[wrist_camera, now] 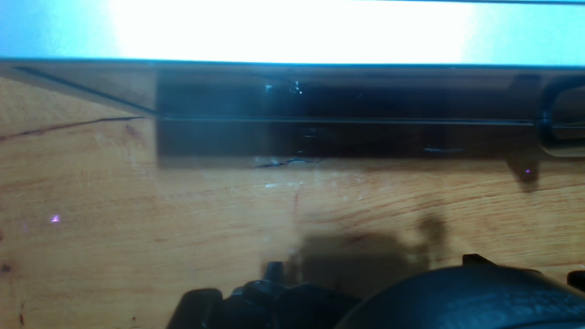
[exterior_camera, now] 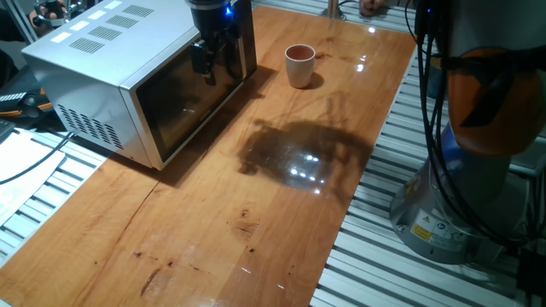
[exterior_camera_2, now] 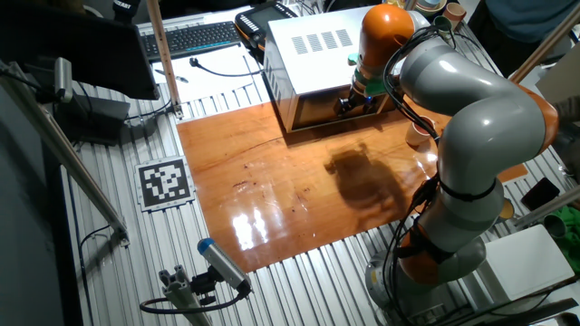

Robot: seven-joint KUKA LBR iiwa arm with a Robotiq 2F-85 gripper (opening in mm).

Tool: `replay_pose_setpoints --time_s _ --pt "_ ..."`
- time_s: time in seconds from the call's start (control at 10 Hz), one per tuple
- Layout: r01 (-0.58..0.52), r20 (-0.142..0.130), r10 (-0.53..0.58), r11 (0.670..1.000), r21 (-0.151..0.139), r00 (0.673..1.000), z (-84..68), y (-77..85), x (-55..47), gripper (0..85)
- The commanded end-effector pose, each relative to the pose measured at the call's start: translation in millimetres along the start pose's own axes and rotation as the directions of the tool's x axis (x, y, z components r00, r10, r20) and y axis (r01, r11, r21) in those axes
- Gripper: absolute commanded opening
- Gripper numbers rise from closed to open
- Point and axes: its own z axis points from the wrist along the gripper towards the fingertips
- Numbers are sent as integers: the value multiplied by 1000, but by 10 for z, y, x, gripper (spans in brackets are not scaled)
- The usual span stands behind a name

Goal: Put the bowl into the microwave

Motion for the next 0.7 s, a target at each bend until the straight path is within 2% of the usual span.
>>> replay_pose_setpoints --time_s 0.0,0.4,0.6 --pt "276 26 -276 961 -13 961 -4 -1 0 0" --pt "273 24 -273 962 -9 962 -35 -22 -7 0" --pt "246 37 -246 969 8 968 -111 -69 -19 0"
